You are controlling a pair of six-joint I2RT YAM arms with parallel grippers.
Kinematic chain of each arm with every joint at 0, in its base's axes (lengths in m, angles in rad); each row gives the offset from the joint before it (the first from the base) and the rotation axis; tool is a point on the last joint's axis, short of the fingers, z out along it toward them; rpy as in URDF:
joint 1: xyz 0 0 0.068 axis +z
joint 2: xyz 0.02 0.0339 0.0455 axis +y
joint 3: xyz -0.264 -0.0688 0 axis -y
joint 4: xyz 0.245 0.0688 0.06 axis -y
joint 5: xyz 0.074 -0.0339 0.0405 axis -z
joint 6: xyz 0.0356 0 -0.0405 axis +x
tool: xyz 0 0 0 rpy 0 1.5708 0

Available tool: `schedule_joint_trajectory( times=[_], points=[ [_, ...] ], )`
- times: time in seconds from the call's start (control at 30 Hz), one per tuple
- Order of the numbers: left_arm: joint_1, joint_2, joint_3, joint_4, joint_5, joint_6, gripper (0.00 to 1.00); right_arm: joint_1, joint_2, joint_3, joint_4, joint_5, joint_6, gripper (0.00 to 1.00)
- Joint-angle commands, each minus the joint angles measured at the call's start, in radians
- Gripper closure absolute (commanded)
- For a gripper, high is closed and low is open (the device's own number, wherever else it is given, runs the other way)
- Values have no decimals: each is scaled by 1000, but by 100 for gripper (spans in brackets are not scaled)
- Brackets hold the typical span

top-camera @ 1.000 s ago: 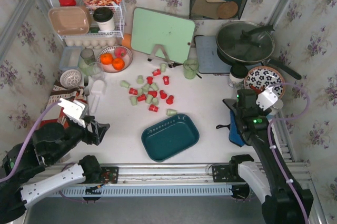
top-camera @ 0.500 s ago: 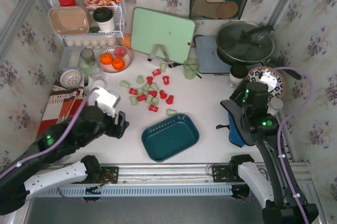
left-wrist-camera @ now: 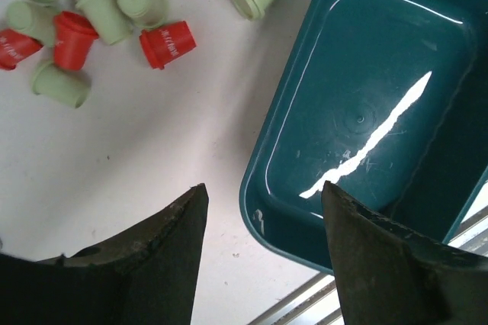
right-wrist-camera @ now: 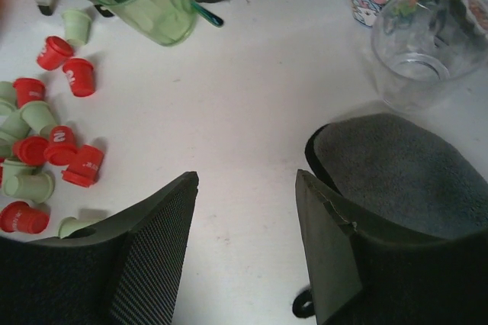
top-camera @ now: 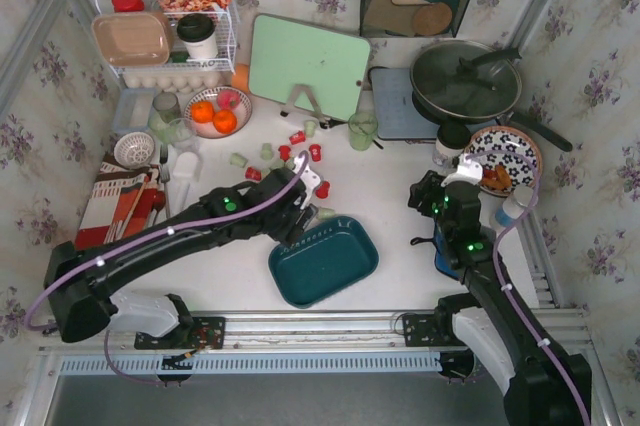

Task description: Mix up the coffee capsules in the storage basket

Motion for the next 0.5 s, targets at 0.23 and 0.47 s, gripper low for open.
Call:
schedule_joint_trajectory(
  times=[0.23,0.47],
  points=[
    [27,166,8,27,135,97,39,64,-52,-109,246,-21,0,40],
    [52,227,2,38,177,95,48,199,-11,-76,240,50,-48,39]
  ],
)
